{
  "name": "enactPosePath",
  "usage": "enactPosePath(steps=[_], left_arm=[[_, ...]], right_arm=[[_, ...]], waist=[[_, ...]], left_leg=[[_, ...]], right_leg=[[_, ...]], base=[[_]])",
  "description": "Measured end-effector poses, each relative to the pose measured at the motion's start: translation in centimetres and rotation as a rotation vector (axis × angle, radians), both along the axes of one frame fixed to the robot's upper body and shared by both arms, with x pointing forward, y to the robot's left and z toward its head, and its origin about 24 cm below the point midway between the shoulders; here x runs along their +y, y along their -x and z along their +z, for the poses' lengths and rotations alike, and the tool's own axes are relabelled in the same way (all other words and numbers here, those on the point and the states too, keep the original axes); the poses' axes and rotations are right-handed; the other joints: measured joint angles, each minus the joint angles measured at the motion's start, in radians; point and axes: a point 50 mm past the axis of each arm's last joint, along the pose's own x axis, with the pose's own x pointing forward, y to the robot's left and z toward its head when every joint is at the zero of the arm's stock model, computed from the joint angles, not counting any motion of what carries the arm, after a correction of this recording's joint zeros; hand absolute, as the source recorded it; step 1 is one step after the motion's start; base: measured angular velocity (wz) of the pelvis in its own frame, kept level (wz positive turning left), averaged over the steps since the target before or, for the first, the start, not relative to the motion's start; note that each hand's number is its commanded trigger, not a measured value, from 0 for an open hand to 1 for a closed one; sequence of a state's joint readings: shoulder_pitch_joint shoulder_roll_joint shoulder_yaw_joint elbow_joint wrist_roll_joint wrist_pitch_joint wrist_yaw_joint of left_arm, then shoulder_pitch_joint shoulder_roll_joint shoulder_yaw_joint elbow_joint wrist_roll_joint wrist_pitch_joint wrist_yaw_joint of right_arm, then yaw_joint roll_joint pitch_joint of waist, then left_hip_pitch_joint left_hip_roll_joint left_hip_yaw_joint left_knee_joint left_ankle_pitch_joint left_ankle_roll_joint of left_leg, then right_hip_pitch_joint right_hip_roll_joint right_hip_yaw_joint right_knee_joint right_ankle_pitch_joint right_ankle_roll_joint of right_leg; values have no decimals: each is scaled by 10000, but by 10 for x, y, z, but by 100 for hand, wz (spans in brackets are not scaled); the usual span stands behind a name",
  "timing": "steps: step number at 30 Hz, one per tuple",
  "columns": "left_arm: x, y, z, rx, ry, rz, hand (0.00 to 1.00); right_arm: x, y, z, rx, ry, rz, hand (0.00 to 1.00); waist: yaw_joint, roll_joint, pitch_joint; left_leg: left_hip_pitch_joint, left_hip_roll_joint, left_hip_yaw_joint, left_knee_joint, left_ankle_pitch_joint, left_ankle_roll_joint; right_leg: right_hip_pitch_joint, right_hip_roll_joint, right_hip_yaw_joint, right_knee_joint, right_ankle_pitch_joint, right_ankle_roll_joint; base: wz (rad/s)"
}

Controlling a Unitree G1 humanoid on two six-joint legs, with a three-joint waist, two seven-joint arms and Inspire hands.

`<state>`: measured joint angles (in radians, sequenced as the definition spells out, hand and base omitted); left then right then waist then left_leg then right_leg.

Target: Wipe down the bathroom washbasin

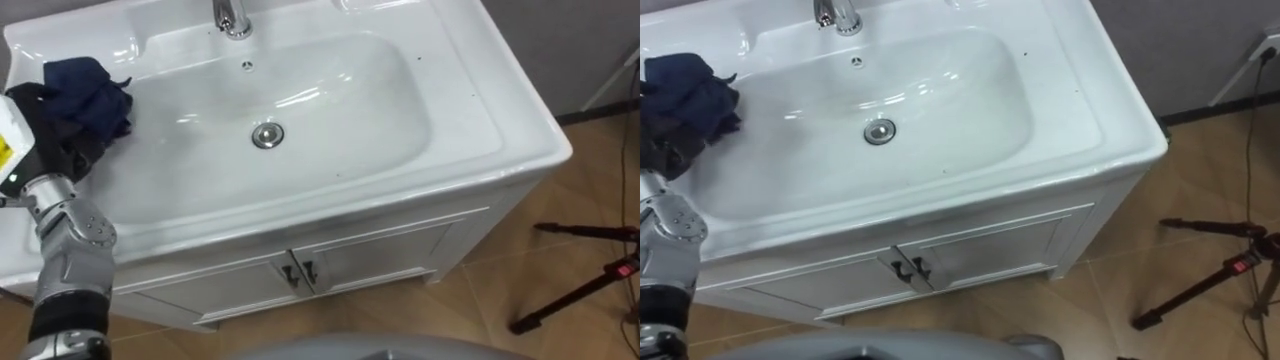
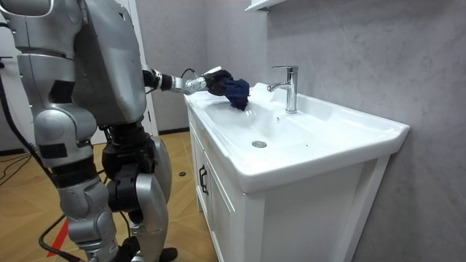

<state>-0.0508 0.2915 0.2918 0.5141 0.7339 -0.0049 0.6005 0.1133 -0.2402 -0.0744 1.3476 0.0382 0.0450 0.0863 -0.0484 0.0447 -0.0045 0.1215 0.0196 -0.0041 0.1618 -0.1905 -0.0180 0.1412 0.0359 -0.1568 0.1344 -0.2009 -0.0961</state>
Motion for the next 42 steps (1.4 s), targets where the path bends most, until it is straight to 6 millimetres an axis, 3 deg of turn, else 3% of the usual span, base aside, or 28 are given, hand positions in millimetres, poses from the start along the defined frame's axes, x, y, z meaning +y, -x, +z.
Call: enactPosePath(steps=[10, 18, 30, 34, 42], left_arm=[[-4, -4, 29, -1464, -706, -94, 100], [6, 3, 32, -1773, -844, 514, 100], [28, 44, 15, -1267, -581, 1759, 100], [30, 47, 11, -1166, -378, 1916, 100], [31, 51, 3, -800, -237, 2050, 100]], right_arm=[[0, 5, 1, 68, 90, 366, 0], [0, 16, 1, 323, 32, 333, 0], [-1, 25, 1, 533, 156, 177, 0], [-1, 24, 1, 498, 202, 118, 0], [0, 16, 0, 328, 232, 137, 0]], waist=[[168, 150, -73], [271, 194, -38], [412, 189, -28], [584, 215, -7], [586, 292, 9]], left_leg=[[-29, -9, 0, 17, 0, -1], [112, 17, 315, 14, 2, -5], [-25, 1, 286, -10, 2, -4], [-66, 1, 258, -12, 2, -4], [-78, 1, 262, -8, 2, -5]], right_leg=[[39, -17, -153, -6, 0, 8], [151, -17, -72, -11, -3, 11], [-46, -14, 55, 10, -6, 29], [-72, -15, 2, 11, -6, 29], [-58, -23, -104, 12, -8, 32]], base=[[4], [-2], [-3], [3], [4]])
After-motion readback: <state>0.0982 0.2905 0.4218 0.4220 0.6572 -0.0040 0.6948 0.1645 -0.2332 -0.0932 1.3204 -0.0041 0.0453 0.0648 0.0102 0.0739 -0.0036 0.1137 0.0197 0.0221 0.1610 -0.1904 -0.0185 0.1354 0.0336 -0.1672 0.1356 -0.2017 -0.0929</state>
